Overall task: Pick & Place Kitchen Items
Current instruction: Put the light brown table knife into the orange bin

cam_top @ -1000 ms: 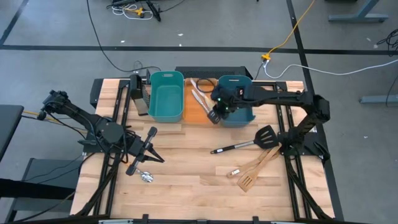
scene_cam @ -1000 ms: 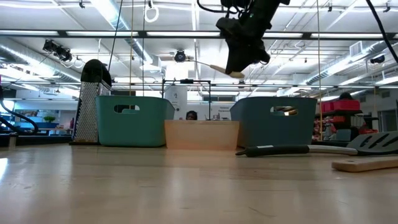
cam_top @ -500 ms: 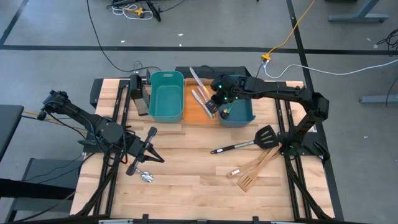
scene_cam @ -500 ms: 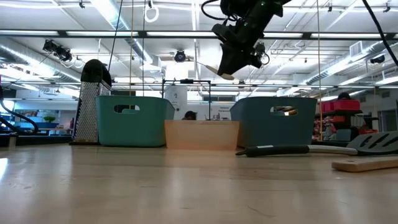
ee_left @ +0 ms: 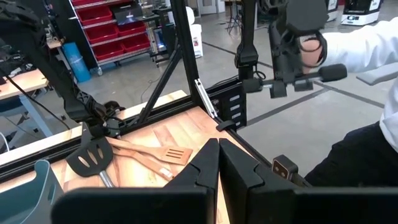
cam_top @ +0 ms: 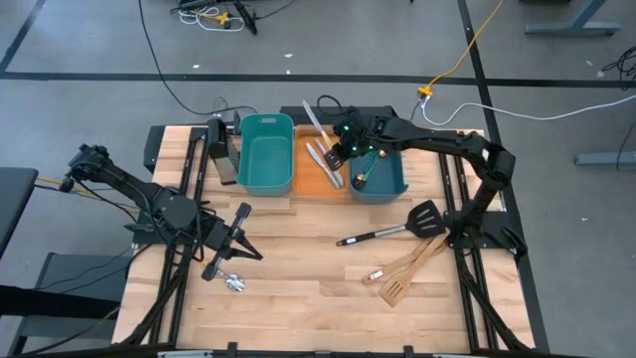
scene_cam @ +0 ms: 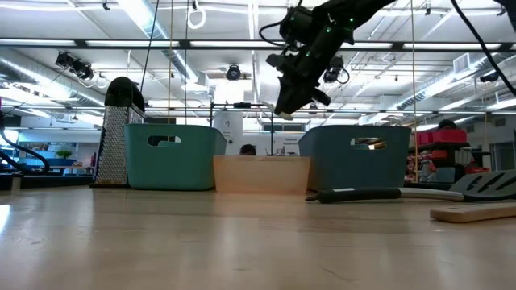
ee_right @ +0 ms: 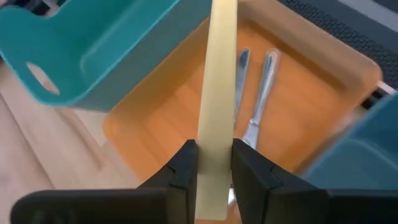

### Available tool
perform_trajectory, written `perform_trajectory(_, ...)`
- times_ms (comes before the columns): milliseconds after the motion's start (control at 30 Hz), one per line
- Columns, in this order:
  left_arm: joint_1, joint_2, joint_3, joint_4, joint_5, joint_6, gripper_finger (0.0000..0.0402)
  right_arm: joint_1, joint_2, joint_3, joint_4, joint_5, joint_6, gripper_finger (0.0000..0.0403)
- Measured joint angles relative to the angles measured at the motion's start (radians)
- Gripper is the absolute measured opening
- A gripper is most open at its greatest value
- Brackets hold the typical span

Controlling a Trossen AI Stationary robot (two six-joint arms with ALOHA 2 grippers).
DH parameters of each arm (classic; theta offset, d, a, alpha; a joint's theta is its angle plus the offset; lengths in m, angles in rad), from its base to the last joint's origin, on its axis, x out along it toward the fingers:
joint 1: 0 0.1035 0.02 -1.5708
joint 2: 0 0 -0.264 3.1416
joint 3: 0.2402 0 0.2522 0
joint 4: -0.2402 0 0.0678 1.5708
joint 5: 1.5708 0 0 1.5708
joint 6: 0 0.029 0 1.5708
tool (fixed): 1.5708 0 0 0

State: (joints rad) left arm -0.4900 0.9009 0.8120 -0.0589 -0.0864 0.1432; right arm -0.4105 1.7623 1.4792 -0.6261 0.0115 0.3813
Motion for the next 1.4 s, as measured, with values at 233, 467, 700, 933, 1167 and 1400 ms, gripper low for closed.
perform_trajectory(233, 0.0, 0.0, 0.0, 0.001, 0.0, 0.0, 0.0018, -0.009, 0.032, 0.0, 0.025, -0.013, 0.003, 0.0078)
perform_trajectory(467, 0.0, 0.0, 0.0, 0.002, 0.0, 0.0, 0.0018, -0.009, 0.033, 0.0, 0.034, -0.012, 0.02, 0.0078)
perform_trajectory(700, 0.0, 0.0, 0.0, 0.002, 0.0, -0.001, 0.0018, -0.009, 0.033, 0.0, 0.035, -0.012, 0.021, 0.0078)
perform_trajectory(933, 0.0, 0.0, 0.0, 0.002, 0.0, -0.001, 0.0018, -0.008, 0.033, 0.0, 0.034, -0.009, 0.021, 0.0078)
perform_trajectory(1167, 0.0, 0.0, 0.0, 0.002, 0.0, -0.001, 0.0018, 0.003, 0.033, 0.0, 0.035, 0.032, 0.021, 0.0157)
perform_trajectory(1400, 0.0, 0.0, 0.0, 0.002, 0.0, -0.002, 0.0018, 0.013, 0.033, 0.0, 0.035, 0.043, 0.021, 0.018)
